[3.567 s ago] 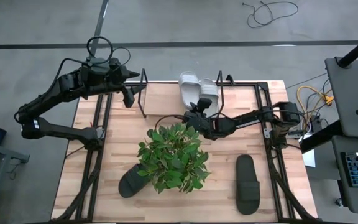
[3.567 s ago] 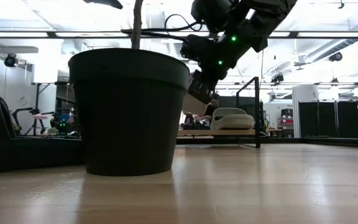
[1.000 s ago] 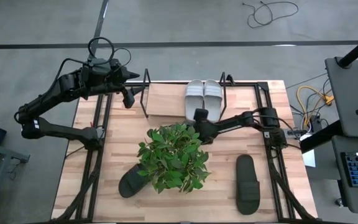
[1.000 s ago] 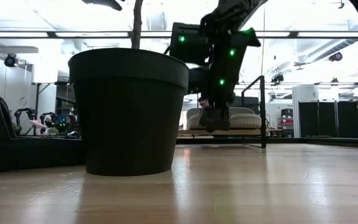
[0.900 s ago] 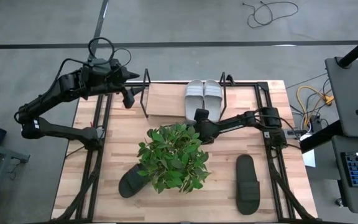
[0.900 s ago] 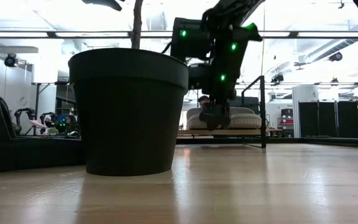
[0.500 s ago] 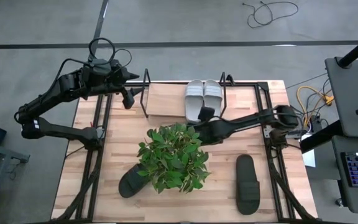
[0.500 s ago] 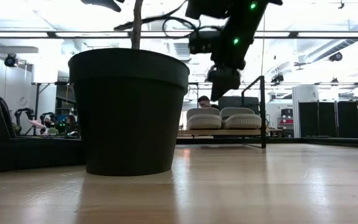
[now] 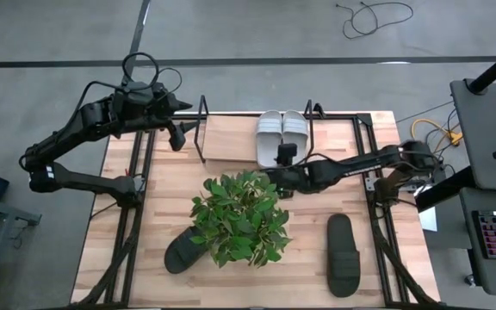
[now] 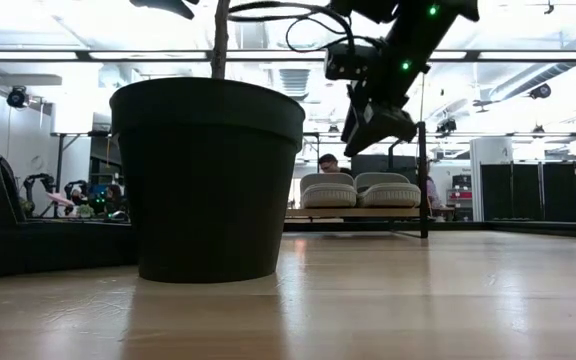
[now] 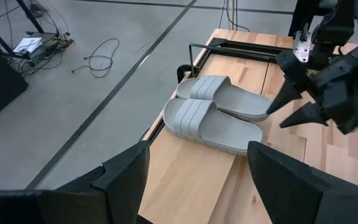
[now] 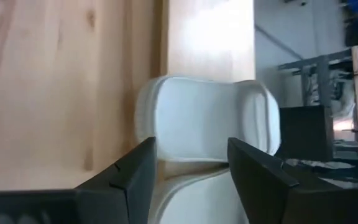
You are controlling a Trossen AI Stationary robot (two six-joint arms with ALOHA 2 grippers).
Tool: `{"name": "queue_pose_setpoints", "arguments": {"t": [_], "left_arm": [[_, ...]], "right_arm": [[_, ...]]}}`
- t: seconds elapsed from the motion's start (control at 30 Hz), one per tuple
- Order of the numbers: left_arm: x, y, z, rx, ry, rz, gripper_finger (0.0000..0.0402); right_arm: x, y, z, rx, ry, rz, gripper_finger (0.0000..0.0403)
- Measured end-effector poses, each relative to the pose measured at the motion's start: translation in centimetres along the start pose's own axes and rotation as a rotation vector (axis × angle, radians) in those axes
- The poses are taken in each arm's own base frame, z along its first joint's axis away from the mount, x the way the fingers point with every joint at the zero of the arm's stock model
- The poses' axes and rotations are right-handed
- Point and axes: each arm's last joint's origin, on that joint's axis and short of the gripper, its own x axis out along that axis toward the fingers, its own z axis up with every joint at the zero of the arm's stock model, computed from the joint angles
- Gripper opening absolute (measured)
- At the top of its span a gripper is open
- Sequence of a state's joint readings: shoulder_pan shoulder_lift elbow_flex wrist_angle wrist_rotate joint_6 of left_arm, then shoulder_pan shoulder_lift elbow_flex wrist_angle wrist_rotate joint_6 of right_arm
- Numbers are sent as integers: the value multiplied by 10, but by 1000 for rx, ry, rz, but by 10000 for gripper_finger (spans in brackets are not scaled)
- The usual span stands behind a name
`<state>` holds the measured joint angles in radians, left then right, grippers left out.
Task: Pick and place slides into the shelf
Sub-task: Put the gray slide on the shelf
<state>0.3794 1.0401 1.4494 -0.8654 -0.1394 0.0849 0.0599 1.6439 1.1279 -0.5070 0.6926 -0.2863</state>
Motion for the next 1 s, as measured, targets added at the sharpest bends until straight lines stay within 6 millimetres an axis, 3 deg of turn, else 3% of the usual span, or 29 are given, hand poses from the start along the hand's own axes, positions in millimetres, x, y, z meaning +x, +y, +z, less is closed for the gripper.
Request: {"name": "queue_pose_setpoints", "arguments": {"t": [0.6,1.0], "left_arm": [[0,0,-1,2,8,-1,255],[0,0,-1,2,9,-1,255]], "right_arm": [[52,-56,-17,-58,-4,-141,180],[67,-56,-18,-108,-23,-96,180]]}}
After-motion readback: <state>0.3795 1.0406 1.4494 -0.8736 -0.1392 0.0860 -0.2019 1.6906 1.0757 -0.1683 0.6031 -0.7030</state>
